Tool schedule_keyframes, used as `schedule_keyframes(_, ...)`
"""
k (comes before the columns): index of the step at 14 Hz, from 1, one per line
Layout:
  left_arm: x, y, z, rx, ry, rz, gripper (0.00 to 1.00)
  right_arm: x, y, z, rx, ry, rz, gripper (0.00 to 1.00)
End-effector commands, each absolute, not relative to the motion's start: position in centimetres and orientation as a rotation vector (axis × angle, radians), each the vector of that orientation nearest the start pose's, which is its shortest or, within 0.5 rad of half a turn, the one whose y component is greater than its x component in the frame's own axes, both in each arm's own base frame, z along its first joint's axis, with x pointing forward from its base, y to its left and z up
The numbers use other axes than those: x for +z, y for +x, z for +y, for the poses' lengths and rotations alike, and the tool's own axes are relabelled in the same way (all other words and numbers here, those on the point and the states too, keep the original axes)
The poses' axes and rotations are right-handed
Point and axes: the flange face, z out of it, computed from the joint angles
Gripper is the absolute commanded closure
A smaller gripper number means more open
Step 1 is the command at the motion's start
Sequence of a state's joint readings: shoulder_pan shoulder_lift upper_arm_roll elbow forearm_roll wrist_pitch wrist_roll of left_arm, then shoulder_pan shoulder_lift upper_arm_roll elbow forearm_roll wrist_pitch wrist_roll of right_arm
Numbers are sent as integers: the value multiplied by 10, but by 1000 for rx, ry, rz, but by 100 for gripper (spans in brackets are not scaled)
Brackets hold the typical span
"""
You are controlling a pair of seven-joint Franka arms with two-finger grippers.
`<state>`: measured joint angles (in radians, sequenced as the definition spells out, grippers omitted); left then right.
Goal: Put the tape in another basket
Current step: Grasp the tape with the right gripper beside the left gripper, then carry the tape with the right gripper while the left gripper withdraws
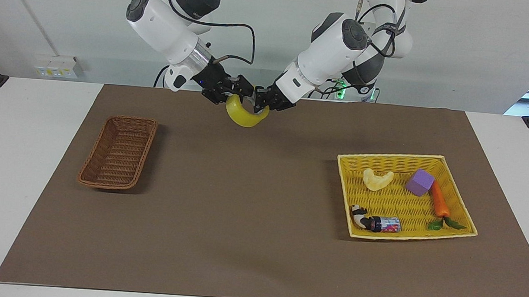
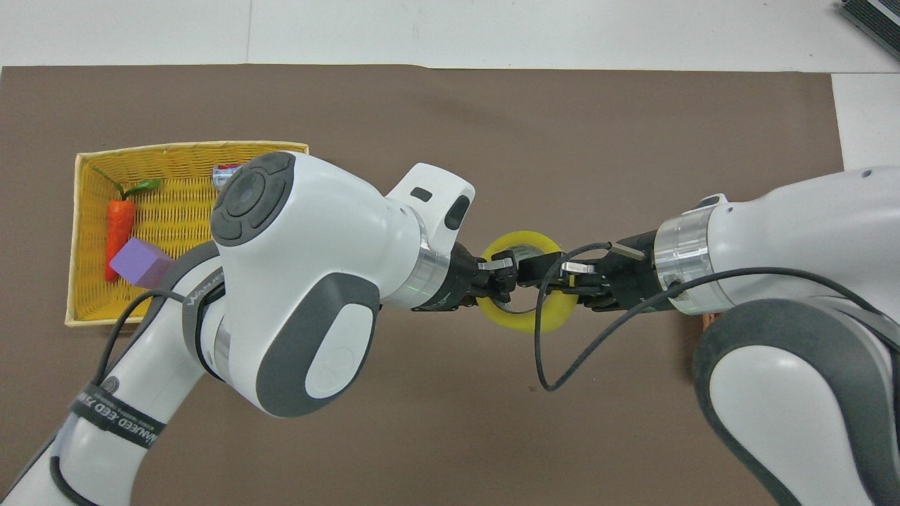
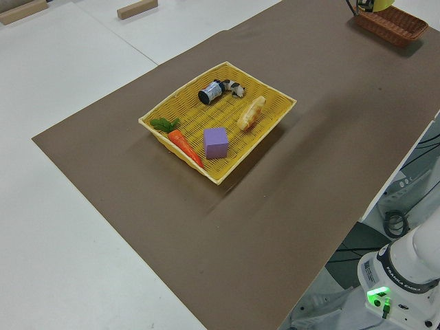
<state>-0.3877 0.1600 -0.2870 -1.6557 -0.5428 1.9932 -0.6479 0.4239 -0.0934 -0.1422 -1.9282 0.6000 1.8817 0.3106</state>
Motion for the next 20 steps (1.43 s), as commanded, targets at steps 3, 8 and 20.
schedule_keyframes(3, 569, 478, -392, -216, 2555, 241, 0, 547, 507, 181, 177, -2559, 287, 100)
schedule_keyframes(8, 581, 495, -357, -191, 2555, 300, 0, 548, 511, 181, 166, -2562, 275, 100)
schedule_keyframes(20, 556, 578, -173, -20, 2794, 425, 0, 507, 567, -50, -35, -2675, 435, 100)
